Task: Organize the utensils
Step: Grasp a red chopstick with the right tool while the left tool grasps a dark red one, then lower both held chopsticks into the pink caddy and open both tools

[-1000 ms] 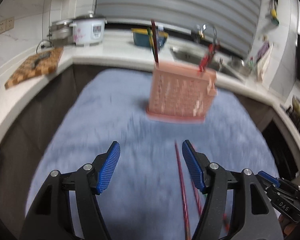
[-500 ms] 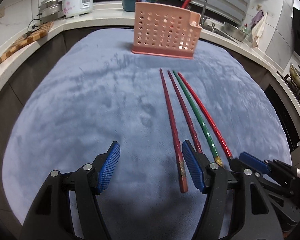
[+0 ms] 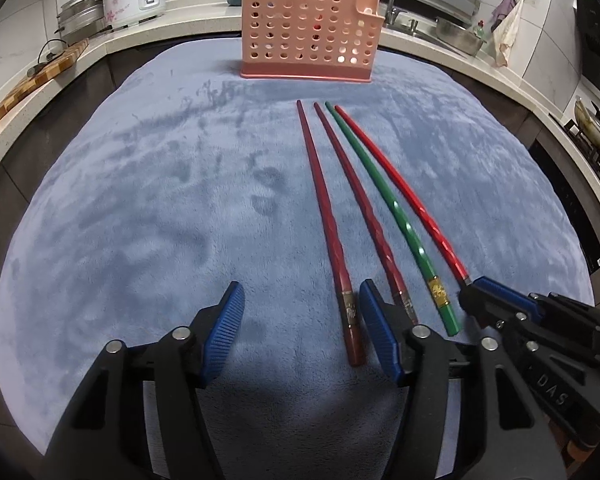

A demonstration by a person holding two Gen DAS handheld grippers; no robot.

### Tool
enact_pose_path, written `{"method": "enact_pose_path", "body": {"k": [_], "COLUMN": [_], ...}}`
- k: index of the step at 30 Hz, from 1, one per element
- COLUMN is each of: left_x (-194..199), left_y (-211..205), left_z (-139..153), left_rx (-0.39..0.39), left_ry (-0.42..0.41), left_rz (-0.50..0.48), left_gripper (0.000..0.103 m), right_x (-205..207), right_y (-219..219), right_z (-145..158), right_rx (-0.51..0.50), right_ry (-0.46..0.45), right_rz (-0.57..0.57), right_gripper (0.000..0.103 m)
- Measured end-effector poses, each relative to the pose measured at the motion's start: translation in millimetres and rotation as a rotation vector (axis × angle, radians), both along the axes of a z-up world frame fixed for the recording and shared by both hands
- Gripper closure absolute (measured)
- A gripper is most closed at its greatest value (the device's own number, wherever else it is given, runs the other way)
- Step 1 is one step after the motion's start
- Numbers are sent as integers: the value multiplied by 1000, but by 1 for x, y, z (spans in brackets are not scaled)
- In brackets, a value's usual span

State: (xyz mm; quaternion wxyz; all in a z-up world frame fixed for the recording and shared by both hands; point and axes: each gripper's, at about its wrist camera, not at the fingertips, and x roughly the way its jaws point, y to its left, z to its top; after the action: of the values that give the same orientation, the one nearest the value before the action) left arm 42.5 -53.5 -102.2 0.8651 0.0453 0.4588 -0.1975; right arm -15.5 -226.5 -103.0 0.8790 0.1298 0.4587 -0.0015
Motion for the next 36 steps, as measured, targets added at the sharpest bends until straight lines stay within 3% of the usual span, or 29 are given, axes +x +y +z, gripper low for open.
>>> {"method": "enact_pose_path", "body": {"k": [8,16,24,36], "left_x": [-6,-9,-6,3], "left_y": [-3,-5,5,25], "left_z": [-2,0,9,62], "left_rx": [9,-8,-39,-115], "left_ry": [-8,11,20,-58], "left_rz": [-26,-57,-28,17], "left_gripper": [63,95,96,96], "right_x": [-2,-5,-9,-9], "right_y": [-1,0,1,-17], "right_z": [0,2,18,75], "right_rx": [3,9,17,32], "right_ry": [0,-1,-31,-158], "right_rz": [2,4,8,-29], "right_gripper": [95,95,95,96]}}
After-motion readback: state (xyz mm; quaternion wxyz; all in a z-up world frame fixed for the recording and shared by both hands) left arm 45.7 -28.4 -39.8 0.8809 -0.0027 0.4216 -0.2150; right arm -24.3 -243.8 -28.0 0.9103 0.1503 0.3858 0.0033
